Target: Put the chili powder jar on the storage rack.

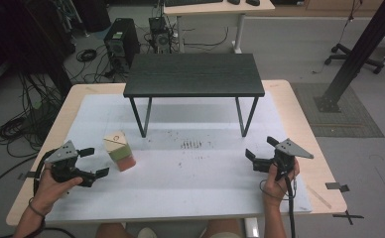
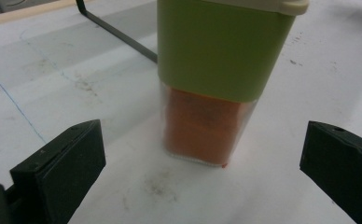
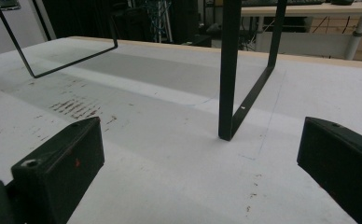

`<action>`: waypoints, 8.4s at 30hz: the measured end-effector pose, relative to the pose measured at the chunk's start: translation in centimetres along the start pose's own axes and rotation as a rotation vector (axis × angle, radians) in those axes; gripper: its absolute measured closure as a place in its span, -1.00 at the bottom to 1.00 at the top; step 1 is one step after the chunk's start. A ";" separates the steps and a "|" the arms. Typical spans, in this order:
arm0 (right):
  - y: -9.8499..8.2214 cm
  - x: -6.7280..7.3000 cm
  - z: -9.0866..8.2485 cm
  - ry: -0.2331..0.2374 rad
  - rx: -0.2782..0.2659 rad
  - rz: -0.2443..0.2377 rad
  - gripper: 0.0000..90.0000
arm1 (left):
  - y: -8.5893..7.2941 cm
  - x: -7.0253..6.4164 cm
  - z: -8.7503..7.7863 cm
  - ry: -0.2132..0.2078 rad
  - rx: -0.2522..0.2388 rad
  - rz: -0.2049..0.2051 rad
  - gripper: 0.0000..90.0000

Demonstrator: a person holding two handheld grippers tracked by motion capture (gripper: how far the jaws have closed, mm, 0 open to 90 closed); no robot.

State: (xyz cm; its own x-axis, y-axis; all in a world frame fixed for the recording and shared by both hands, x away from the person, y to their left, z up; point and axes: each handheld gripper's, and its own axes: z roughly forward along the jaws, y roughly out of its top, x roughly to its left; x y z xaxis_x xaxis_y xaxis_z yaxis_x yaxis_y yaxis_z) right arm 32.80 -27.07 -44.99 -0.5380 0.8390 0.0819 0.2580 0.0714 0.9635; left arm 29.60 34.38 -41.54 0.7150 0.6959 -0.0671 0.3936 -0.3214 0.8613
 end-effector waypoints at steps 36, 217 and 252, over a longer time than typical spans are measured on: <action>0.2 0.3 0.1 0.003 0.022 -0.027 -0.97 | 1.3 0.8 4.9 -0.081 0.020 0.000 -0.99; 0.2 0.4 0.2 -0.027 0.032 -0.044 -0.98 | 1.5 0.4 6.9 -0.101 -0.018 0.046 -0.38; 0.2 0.5 0.4 -0.020 0.045 -0.055 -0.98 | 1.6 0.8 7.0 -0.125 -0.024 0.033 -0.37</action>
State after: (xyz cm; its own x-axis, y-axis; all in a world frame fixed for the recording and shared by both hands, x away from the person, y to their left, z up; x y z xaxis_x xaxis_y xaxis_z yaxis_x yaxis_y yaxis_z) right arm 32.89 -26.38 -44.81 -0.5361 0.8439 0.0232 0.2647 0.1420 0.9538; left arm 34.86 29.94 -43.79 0.7941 0.5996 -0.0995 0.3559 -0.3260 0.8758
